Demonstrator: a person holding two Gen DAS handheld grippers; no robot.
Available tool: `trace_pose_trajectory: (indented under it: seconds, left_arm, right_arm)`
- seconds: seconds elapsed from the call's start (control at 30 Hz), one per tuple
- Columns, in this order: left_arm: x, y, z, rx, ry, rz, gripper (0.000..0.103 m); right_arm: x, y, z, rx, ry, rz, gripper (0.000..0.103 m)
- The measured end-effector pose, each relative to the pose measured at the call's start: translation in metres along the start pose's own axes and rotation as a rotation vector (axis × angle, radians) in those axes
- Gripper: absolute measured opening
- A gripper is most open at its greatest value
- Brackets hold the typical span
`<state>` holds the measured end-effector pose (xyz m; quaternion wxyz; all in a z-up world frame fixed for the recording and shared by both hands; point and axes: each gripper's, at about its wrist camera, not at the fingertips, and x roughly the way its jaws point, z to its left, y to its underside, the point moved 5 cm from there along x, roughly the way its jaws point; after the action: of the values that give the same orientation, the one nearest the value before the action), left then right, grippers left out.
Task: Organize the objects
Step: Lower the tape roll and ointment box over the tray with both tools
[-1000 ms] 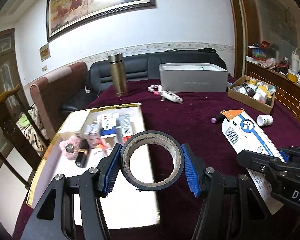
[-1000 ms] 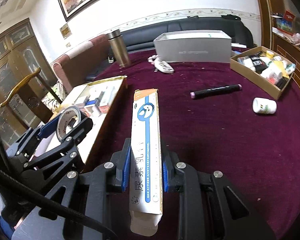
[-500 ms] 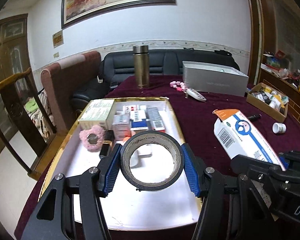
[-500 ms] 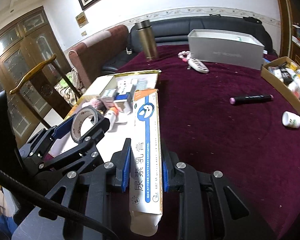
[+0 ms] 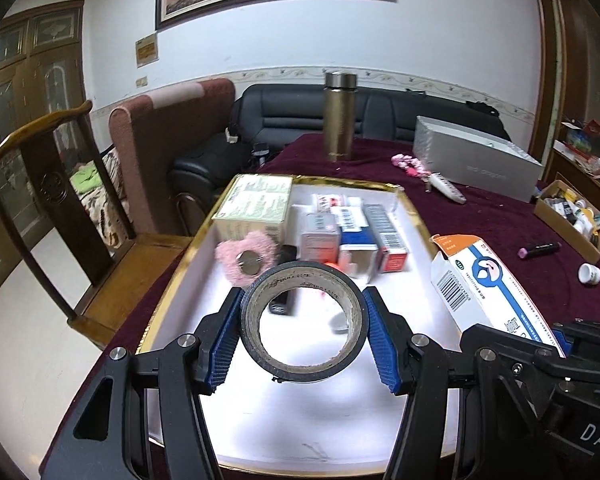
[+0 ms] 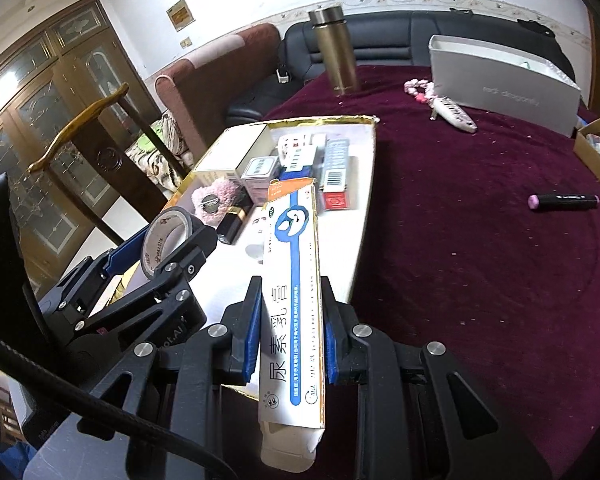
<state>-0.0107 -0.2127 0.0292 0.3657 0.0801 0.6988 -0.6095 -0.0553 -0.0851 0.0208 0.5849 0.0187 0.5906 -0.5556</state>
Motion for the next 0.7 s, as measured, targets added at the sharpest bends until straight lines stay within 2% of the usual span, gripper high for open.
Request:
trace_pose_trajectory:
  seconds: [0.33,0.5,0.7]
  left_arm:
    - [0.018,0.009,0.028,-0.022,0.010,0.097,0.053]
    - [0.032,0.018,0.043,-0.039,0.072,0.194,0.053]
    - [0.035,0.027,0.038,0.009,0.091,0.217,0.053]
  right_arm:
    - [0.026,0.001,0.015,-0.005,-0.012,0.049,0.023]
    - [0.042,0.001,0.019,-0.003,-0.008,0.082,0.023]
    - [0.053,0.008,0.021,-0.001,0.001,0.106,0.023]
